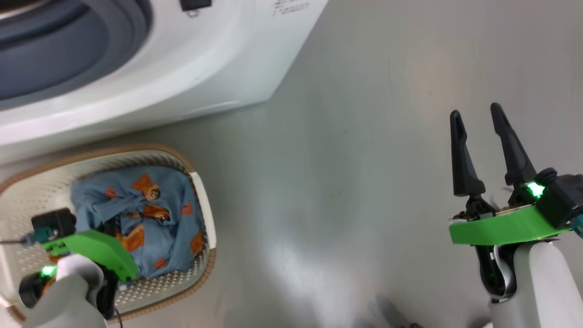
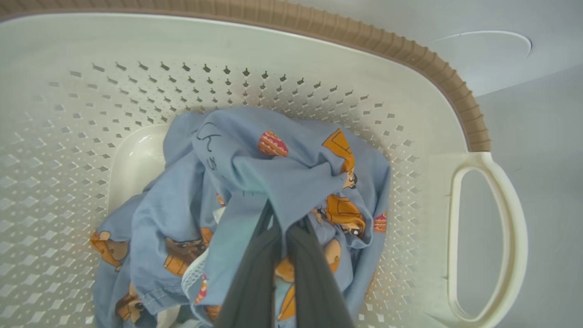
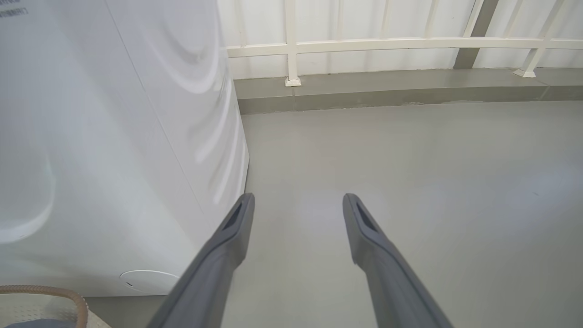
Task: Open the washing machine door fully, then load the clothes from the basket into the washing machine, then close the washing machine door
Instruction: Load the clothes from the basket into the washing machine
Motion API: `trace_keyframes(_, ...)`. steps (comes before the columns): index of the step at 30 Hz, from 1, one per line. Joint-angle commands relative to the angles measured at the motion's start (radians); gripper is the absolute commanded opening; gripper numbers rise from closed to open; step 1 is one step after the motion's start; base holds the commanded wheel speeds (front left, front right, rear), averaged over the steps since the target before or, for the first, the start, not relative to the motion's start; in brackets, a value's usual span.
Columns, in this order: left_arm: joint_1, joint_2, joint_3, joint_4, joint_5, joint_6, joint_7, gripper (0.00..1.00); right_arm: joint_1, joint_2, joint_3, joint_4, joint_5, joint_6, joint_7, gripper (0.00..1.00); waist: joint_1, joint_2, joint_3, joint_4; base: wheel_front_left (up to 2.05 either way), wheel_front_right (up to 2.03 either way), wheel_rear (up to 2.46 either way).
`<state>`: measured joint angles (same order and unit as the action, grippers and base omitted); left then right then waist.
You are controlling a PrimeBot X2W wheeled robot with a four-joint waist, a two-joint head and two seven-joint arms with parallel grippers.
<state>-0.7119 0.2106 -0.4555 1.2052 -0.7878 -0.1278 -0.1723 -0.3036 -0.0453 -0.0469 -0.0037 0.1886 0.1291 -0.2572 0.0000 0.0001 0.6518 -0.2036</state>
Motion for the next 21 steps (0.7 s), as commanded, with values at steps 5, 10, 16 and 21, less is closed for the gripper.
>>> trace_keyframes(5, 0.081, 0.014, 0.012, -0.047, -0.017, -0.003, -0.071, 0.00, 0.060, -0.005, 0.021, -0.002, -0.012, 0.002, -0.005, 1.00, 0.0000, -0.0001, -0.113, 0.066, 0.00, 0.00, 0.00)
trace_keyframes(10, 0.148, 0.005, 0.021, -0.129, -0.008, -0.003, -0.088, 0.00, 0.097, -0.005, 0.021, 0.016, -0.029, 0.002, -0.005, 1.00, 0.0000, -0.0001, -0.207, 0.115, 0.00, 0.00, 0.00)
trace_keyframes(16, 0.284, -0.014, 0.129, -0.333, 0.094, 0.039, -0.089, 0.00, 0.151, -0.005, 0.011, 0.035, -0.042, 0.002, -0.005, 1.00, 0.0000, -0.0001, -0.319, 0.168, 0.00, 0.00, 0.00)
trace_keyframes(21, 0.433, -0.057, 0.229, -0.510, 0.206, 0.071, -0.089, 0.00, 0.209, -0.005, 0.002, 0.048, -0.045, 0.002, -0.005, 1.00, 0.0000, -0.0001, -0.419, 0.204, 0.00, 0.00, 0.00)
